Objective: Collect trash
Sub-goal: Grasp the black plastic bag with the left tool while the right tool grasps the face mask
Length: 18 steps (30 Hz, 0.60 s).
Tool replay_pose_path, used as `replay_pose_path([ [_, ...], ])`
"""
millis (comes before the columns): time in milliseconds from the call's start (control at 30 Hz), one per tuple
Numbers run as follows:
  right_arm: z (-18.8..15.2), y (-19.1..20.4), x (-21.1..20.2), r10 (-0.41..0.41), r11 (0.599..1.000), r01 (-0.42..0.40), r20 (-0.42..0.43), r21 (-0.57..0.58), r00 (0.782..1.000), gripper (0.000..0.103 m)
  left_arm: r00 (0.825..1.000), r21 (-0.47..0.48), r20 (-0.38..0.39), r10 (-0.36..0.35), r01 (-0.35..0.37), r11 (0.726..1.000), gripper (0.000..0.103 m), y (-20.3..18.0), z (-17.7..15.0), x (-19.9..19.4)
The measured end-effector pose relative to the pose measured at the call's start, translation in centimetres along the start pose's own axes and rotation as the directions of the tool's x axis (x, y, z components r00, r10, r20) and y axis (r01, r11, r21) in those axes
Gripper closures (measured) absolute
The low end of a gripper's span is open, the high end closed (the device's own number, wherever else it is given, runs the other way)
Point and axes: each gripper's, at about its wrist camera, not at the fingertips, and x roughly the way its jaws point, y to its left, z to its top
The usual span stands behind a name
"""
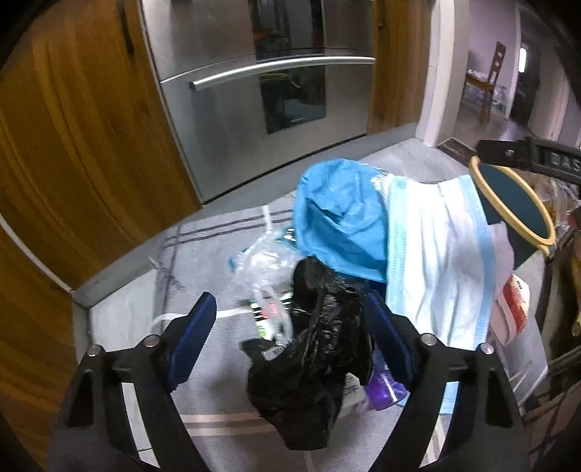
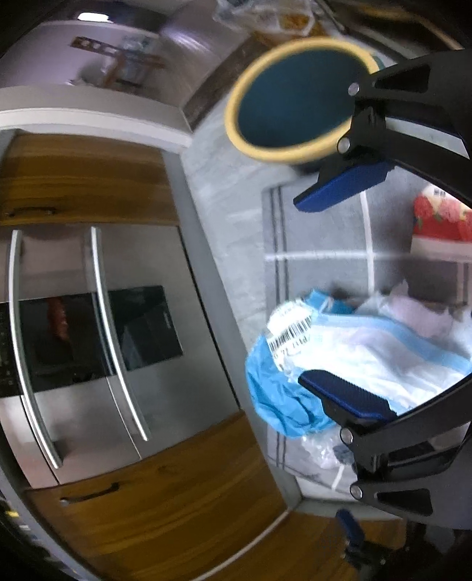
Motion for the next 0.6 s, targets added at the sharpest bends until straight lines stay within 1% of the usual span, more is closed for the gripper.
replay_pose_path([
  [33,0.0,-0.2,0.4,0.028,1.000,-0.028,-0.018,0.014,0.999,0.022,1.000,0.004,0.001,-0.013,0.013,1.000,0.028,-0.2,0.0,0.0],
  [67,0.0,-0.2,0.9,0.054,0.998,-0.053,-0.040,0.032,0.998,0.025,1.000,0.011,-0.003,-0.019,0.019,1.000,0.030,-0.4,0.0,0.2],
  [100,0.0,-0.2,1.2,0.065,0.997,-0.063,-0.049,0.038,0.997,0.029,1.000,0.019,-0.006,-0.025,0.025,1.000,0.032,-0.6,0.0,0.3],
  [167,-0.1,-0.1,1.9,0.078,0.996,-0.076,-0.067,0.037,0.995,0.035,0.999,0.033,-0.020,-0.037,0.038,0.999,0.038,-0.9,0.0,0.6],
  [200,-0.1,0.0,2.3,0.088,0.996,-0.086,-0.078,0.039,0.993,0.037,0.998,0.037,-0.030,-0.047,0.048,0.998,0.043,-1.0,-0.1,0.8],
  [267,-0.3,0.0,2.9,0.114,0.993,-0.110,-0.104,0.049,0.988,0.040,0.998,0.042,-0.047,-0.046,0.048,0.998,0.047,-1.2,-0.2,1.2],
  [333,-0.5,0.1,3.6,0.128,0.991,-0.121,-0.137,0.059,0.982,0.045,0.996,0.044,-0.070,-0.046,0.049,0.998,0.061,-1.3,-0.3,1.7],
  [367,-0.6,0.2,3.9,0.134,0.990,-0.127,-0.144,0.060,0.981,0.048,0.995,0.041,-0.084,-0.047,0.051,0.998,0.062,-1.3,-0.4,1.9],
  [400,-0.7,0.3,4.1,0.132,0.991,-0.125,-0.151,0.054,0.980,0.056,0.994,0.038,-0.092,-0.052,0.055,0.998,0.066,-1.2,-0.4,2.0],
  [433,-0.7,0.4,4.3,0.132,0.991,-0.125,-0.158,0.051,0.979,0.061,0.994,0.037,-0.096,-0.053,0.057,0.998,0.068,-1.1,-0.4,2.0],
  [467,-0.9,0.6,4.5,0.138,0.990,-0.132,-0.170,0.046,0.976,0.069,0.994,0.034,-0.098,-0.058,0.061,0.998,0.070,-1.0,-0.5,1.9],
  [600,-1.1,0.7,4.5,0.153,0.988,-0.149,-0.182,0.035,0.971,0.090,0.993,0.030,-0.102,-0.067,0.071,0.997,0.077,-0.8,-0.3,1.7],
])
